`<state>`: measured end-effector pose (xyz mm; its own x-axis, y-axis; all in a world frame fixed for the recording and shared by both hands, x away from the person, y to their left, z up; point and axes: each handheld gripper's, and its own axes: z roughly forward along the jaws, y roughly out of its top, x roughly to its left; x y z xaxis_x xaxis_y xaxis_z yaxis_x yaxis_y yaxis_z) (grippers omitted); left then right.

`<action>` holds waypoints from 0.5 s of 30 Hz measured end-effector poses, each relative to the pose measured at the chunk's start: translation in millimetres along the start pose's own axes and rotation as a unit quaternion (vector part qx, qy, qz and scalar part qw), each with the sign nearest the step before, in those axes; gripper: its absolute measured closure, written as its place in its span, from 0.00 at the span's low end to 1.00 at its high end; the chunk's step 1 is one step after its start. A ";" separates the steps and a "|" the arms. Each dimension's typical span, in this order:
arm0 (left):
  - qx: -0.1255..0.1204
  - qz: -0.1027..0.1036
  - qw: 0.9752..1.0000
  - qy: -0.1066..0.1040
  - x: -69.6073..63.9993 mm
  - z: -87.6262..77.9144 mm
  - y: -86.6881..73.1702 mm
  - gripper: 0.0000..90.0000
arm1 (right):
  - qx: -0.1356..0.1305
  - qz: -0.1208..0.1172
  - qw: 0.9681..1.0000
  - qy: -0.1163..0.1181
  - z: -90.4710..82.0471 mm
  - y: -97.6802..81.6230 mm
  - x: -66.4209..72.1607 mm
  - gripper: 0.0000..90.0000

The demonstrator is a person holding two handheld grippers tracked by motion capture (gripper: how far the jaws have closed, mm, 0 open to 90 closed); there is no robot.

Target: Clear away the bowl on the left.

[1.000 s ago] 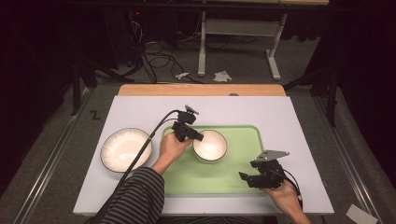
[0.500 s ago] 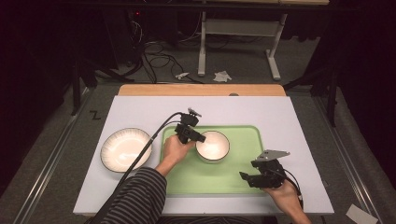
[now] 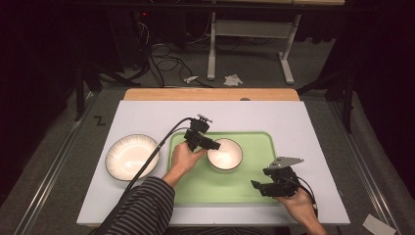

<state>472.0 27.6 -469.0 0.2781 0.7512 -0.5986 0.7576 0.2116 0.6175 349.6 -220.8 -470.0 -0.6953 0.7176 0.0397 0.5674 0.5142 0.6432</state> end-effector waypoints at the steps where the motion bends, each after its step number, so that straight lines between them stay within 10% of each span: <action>1: -0.001 0.007 1.000 -0.002 -0.6 -2.0 0.4 0.58 | 0.002 0.003 1.000 0.000 -0.5 0.1 -0.4 0.40; 7: -0.024 -0.005 1.000 -0.012 -8.8 -13.1 2.9 0.50 | 0.001 0.004 1.000 0.000 -0.8 0.9 -2.5 0.41; 15: -0.040 0.028 0.999 -0.008 -8.6 -21.7 3.8 0.50 | 0.002 -0.002 1.000 0.002 0.1 1.8 -0.4 0.41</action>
<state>459.7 35.5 -450.4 0.3285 0.7536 -0.5694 0.6913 0.2190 0.6886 351.0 -220.1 -468.9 -0.6992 0.7138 0.0393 0.5660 0.5191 0.6404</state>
